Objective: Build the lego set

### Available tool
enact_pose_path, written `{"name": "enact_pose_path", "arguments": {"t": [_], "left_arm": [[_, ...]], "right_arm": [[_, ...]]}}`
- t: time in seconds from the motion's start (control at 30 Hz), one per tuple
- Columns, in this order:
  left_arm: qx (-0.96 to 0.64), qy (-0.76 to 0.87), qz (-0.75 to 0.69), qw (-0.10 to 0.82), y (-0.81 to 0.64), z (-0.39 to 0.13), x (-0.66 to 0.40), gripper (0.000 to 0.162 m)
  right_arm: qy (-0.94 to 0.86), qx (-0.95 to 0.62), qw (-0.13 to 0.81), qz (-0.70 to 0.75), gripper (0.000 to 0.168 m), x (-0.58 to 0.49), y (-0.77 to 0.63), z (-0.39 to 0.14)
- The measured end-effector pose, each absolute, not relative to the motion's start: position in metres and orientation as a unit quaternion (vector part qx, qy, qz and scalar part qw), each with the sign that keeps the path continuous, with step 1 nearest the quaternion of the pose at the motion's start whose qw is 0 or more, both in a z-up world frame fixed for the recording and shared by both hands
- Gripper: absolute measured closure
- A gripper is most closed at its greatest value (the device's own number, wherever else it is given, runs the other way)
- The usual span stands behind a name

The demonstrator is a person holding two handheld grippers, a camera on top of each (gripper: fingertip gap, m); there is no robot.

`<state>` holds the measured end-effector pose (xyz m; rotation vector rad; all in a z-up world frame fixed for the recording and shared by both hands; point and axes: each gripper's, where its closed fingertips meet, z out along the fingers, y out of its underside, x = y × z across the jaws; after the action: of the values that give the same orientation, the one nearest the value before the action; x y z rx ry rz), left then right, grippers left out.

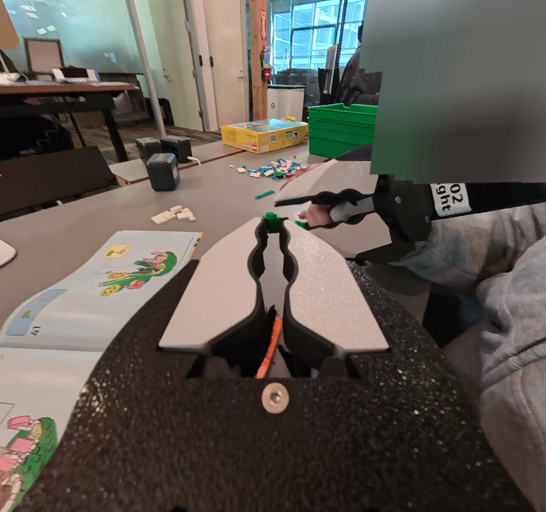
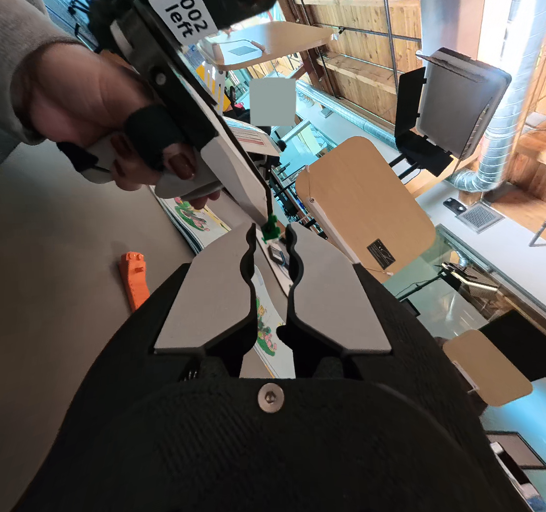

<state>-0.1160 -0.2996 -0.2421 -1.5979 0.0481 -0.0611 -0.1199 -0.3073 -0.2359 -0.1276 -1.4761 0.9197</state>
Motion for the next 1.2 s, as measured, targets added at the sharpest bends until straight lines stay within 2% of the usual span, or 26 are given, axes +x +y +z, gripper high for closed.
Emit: {"name": "enact_pose_path", "arguments": {"t": [0.2,0.4,0.73,1.2], "left_arm": [[-0.689,0.082,0.084,0.715,-0.300,-0.235,-0.111,0.155],[-0.699,0.040,0.043,0.713,-0.297,-0.238,-0.116,0.155],[-0.713,0.009,-0.034,0.701,-0.296,-0.242,-0.114,0.155],[-0.731,0.002,-0.039,0.681,-0.295,-0.251,-0.115,0.155]], "right_arm": [[-0.641,-0.065,0.646,0.409,0.150,-0.118,-0.303,-0.234],[-0.635,-0.048,0.667,0.386,0.163,-0.116,-0.304,-0.234],[-0.638,-0.032,0.690,0.340,0.159,-0.120,-0.301,-0.238],[-0.643,0.039,0.720,0.258,0.163,-0.118,-0.303,-0.247]]}}
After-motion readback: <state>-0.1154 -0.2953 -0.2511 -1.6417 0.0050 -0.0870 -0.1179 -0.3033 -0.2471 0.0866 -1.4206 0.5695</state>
